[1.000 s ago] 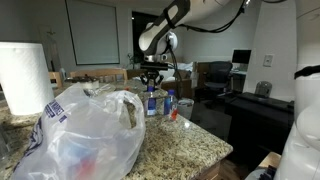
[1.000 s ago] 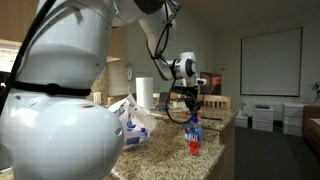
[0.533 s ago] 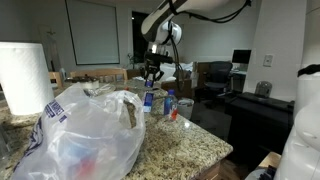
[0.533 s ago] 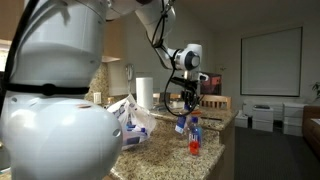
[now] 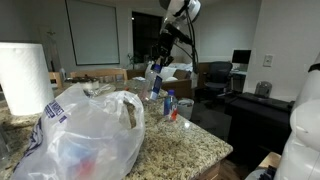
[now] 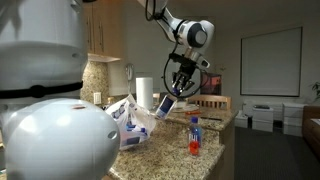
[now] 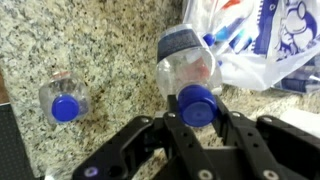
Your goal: Put the plastic bottles into the plastic bag
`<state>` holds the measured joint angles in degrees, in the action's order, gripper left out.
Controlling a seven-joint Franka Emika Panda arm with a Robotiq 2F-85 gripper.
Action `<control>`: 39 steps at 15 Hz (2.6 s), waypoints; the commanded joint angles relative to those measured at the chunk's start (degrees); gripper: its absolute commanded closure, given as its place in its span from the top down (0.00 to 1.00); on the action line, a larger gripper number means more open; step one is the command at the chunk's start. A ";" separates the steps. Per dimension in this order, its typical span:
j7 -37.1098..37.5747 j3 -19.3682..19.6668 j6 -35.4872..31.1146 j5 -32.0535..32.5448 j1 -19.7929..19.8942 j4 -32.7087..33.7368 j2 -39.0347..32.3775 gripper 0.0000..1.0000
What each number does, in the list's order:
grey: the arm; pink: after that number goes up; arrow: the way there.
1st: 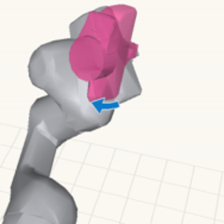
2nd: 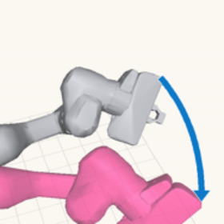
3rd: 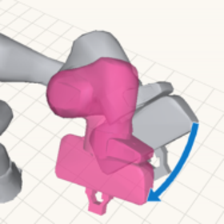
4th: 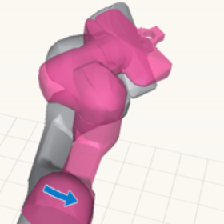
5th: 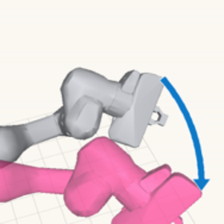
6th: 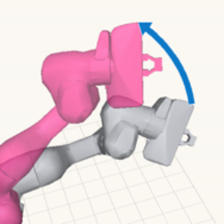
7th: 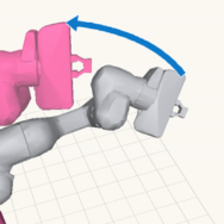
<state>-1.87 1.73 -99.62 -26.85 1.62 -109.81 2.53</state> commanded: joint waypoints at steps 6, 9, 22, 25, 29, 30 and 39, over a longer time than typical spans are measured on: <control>-7.77 -3.57 10.08 -4.82 -4.18 1.88 -3.74 0.13; -5.93 -5.54 10.61 -6.26 -5.85 5.48 -8.23 0.13; 2.56 -13.84 6.10 -2.23 -15.39 20.30 -24.88 0.78; 3.04 -13.07 6.76 -2.75 -14.19 22.70 -25.71 0.97; 2.76 -11.43 6.27 -4.67 -10.90 24.77 -24.74 1.00; 2.76 -11.10 5.83 -4.90 -10.15 25.22 -24.57 1.00; 2.73 -10.18 8.25 -3.48 -8.27 26.13 -25.49 1.00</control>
<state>-0.64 -7.90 -93.51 -30.99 -6.72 -82.72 -22.95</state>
